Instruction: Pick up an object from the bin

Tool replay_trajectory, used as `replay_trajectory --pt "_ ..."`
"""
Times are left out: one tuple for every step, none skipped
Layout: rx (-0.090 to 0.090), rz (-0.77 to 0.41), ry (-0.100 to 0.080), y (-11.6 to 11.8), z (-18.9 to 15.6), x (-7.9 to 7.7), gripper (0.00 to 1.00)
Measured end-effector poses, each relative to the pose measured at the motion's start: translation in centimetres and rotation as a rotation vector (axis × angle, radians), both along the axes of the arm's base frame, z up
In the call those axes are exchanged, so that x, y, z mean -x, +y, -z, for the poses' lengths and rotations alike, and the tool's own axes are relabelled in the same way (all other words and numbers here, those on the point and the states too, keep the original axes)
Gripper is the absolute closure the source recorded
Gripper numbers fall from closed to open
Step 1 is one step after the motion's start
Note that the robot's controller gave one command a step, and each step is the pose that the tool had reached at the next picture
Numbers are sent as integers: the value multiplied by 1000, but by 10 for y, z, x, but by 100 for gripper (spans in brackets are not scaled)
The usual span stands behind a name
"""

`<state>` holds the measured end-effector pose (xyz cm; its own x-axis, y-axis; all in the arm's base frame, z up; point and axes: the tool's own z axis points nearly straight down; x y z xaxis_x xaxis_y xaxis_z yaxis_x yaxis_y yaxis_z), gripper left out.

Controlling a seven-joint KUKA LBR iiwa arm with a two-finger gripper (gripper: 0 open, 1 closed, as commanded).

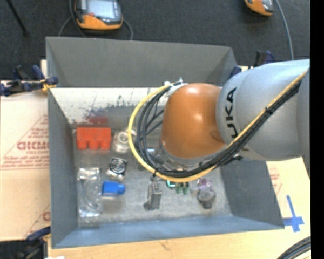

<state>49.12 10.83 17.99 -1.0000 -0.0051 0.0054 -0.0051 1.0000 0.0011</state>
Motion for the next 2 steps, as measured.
replay_trajectory --pt "-1 140 -4 67 113 -16 0" --pt "-1 145 -7 65 110 -17 100"
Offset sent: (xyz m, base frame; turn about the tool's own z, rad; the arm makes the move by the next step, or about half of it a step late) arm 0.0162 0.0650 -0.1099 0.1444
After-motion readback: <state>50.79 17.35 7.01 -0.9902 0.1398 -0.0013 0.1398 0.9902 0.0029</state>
